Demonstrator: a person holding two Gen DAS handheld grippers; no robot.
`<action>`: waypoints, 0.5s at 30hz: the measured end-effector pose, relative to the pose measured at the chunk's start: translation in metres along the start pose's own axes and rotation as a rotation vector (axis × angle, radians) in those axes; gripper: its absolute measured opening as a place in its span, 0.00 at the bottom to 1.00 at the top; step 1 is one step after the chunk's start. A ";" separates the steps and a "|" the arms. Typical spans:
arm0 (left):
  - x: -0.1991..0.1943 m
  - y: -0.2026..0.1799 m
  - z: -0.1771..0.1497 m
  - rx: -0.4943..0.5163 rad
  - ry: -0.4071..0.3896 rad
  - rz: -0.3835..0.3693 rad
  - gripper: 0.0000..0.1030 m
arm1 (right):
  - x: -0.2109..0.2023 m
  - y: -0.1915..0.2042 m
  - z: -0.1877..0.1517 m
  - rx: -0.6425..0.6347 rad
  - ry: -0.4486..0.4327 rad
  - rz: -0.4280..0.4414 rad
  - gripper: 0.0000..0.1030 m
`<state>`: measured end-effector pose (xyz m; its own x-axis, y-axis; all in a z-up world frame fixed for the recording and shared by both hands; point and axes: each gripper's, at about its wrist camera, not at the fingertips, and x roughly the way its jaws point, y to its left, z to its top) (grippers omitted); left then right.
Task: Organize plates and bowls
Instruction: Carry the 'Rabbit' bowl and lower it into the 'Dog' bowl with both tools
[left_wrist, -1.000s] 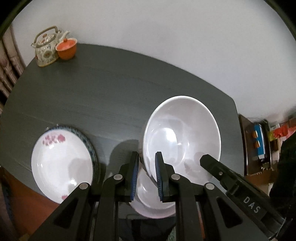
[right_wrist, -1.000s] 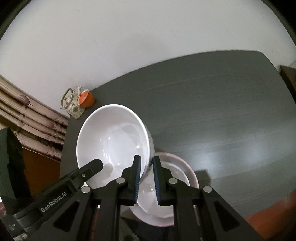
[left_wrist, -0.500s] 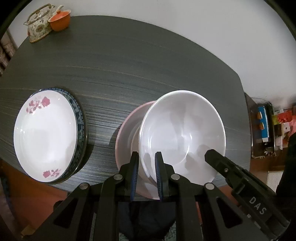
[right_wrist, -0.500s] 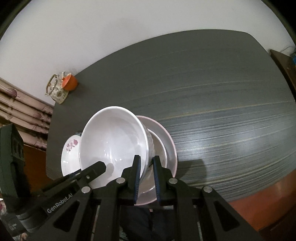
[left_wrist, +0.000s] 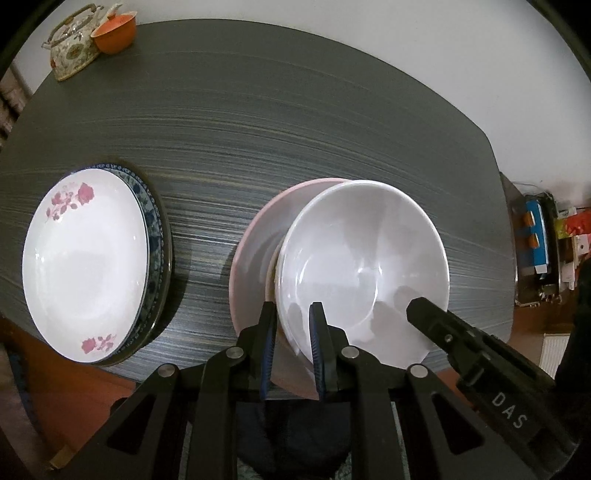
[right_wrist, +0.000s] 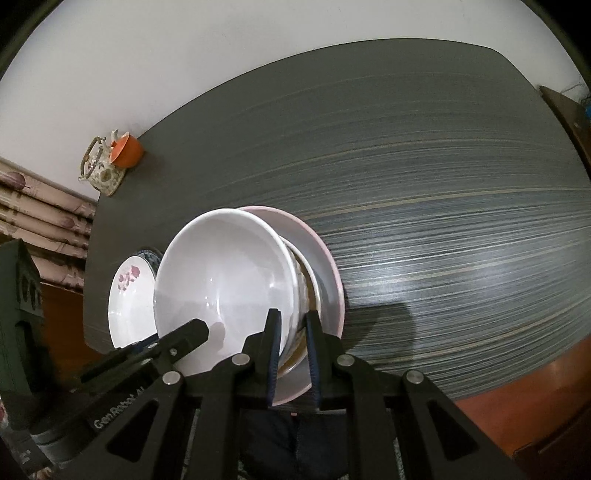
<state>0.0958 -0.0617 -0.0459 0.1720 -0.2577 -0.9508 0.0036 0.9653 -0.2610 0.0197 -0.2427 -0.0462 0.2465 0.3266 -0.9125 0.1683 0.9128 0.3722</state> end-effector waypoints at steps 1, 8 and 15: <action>-0.001 -0.002 0.001 0.007 -0.003 0.008 0.15 | 0.000 -0.001 0.000 0.000 0.003 0.001 0.14; 0.003 -0.006 -0.002 0.018 -0.011 0.021 0.15 | 0.003 -0.005 -0.003 -0.001 0.017 -0.003 0.17; 0.006 -0.006 -0.006 0.029 -0.017 0.034 0.14 | 0.003 -0.007 -0.003 -0.006 0.016 -0.004 0.17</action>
<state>0.0915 -0.0690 -0.0515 0.1896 -0.2238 -0.9560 0.0259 0.9745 -0.2230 0.0164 -0.2473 -0.0515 0.2307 0.3264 -0.9167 0.1634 0.9157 0.3671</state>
